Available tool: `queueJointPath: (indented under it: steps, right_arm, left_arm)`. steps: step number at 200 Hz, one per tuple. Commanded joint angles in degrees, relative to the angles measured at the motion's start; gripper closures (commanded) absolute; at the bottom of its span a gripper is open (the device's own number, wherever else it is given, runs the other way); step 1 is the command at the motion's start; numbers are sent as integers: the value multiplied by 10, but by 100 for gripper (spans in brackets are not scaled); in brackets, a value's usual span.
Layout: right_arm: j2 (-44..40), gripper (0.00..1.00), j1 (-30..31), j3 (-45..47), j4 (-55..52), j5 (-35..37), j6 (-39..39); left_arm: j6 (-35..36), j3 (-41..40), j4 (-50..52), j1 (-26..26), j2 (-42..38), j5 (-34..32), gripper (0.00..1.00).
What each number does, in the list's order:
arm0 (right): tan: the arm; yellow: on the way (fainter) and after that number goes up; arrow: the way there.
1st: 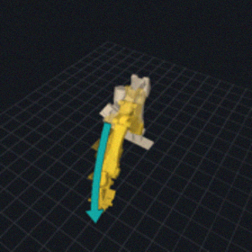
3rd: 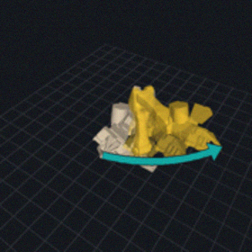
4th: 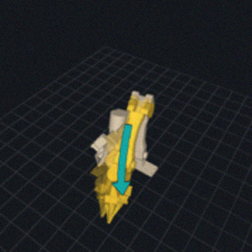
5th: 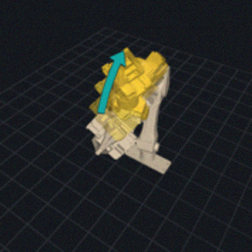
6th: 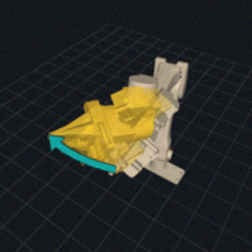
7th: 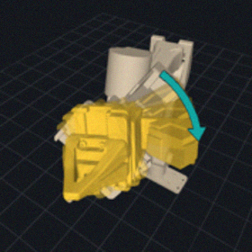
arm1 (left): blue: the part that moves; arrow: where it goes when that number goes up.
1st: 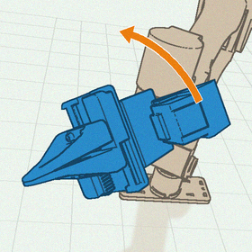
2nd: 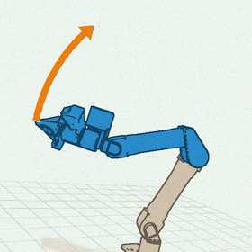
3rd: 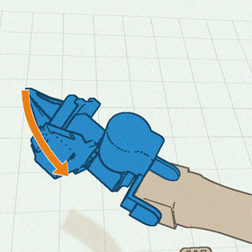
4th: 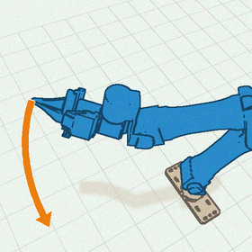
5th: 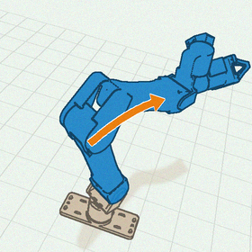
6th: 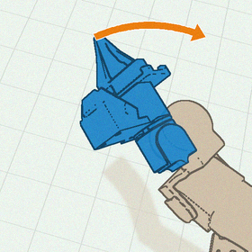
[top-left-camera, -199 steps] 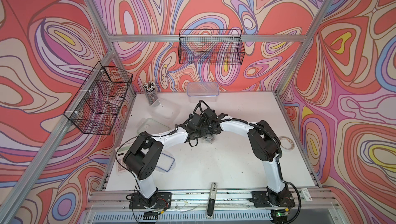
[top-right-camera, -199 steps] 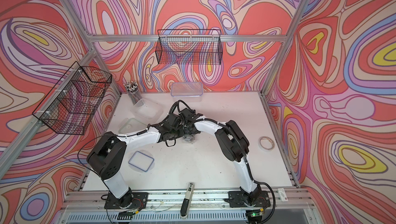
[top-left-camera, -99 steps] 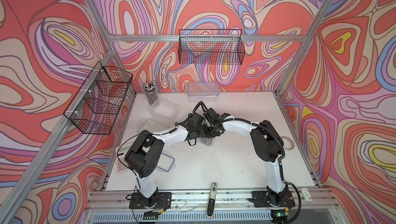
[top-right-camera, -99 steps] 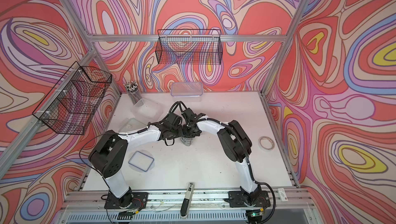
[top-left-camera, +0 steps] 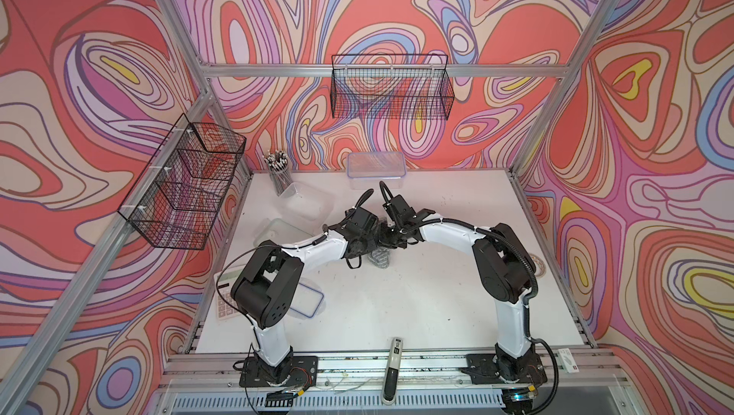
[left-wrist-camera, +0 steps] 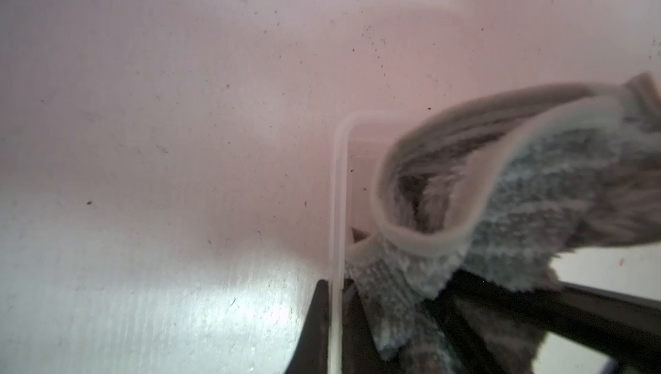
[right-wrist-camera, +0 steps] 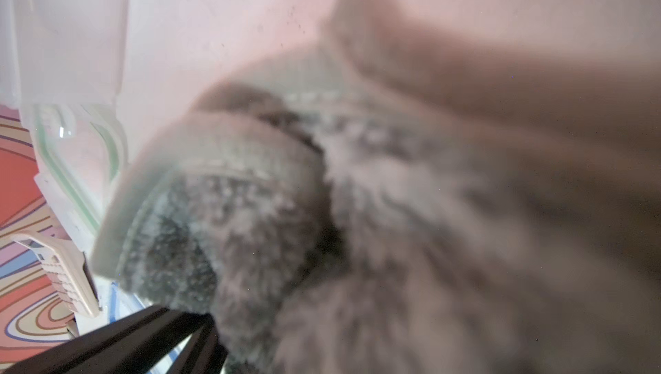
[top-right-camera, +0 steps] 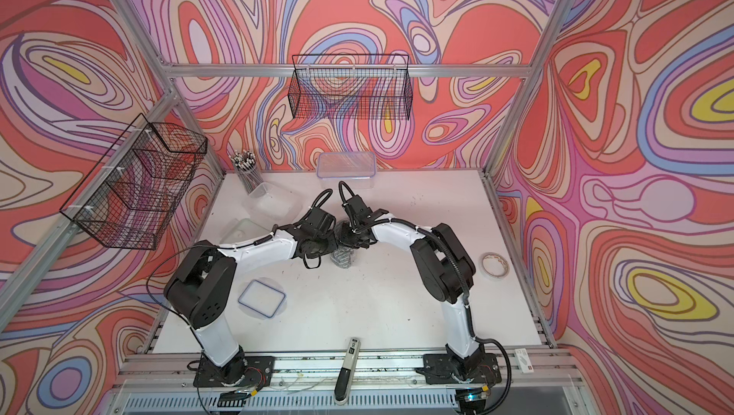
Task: Wipe the insides of the lunch boxes
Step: Move the lunch box to the center of the board, then place the cleaning item at the center of the board.
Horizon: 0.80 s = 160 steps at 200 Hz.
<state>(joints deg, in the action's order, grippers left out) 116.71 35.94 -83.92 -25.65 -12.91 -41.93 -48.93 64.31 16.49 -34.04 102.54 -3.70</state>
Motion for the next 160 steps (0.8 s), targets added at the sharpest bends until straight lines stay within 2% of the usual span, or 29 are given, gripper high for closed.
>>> queueJointPath:
  steps: [1, 105, 160]
  right_arm:
    - [-26, 100, -6, 13, 19, 27, -25]
    - [-132, 100, -17, 81, 60, 97, -32]
    - [-200, 100, -49, 95, 27, 141, -11]
  left_arm:
    - [-8, 15, 52, 5, 13, -24, 100]
    - [0, 35, 81, 5, 20, -37, 100]
    - [4, 44, 89, 5, 32, -38, 100]
